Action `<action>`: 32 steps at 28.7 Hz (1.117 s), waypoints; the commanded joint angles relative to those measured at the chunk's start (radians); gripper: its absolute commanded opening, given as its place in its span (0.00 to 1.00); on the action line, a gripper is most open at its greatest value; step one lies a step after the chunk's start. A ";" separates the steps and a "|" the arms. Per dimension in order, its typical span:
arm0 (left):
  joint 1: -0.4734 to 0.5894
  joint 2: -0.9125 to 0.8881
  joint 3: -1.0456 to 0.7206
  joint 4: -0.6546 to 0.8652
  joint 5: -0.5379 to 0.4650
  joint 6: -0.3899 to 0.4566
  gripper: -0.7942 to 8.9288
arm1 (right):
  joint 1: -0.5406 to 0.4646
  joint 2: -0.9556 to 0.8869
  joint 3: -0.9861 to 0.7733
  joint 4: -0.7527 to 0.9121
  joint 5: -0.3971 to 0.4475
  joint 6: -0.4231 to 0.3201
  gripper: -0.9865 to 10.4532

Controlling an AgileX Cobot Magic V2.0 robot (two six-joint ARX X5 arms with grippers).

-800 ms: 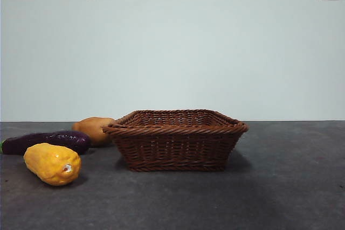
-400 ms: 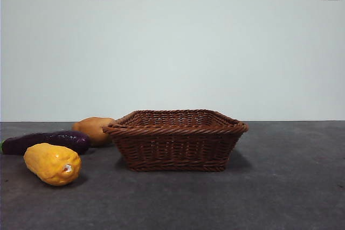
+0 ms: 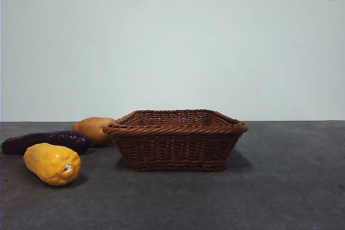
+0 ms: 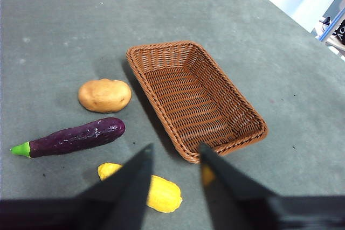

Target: Help me put the vegetables on the table into the basket

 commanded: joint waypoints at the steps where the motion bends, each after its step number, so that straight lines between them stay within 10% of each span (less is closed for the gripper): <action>1: -0.003 0.011 0.011 0.010 0.005 0.001 0.73 | 0.000 0.002 0.005 0.008 -0.026 -0.006 0.54; 13: -0.003 0.158 0.105 -0.005 0.004 0.001 0.73 | 0.001 0.137 0.082 0.041 -0.047 0.008 0.56; 19: -0.003 0.207 0.105 -0.005 0.004 0.001 0.73 | 0.058 0.430 0.218 0.179 -0.107 0.085 0.56; 32: -0.003 0.229 0.105 0.007 0.003 0.001 0.73 | 0.262 1.131 0.458 0.280 0.073 0.134 0.55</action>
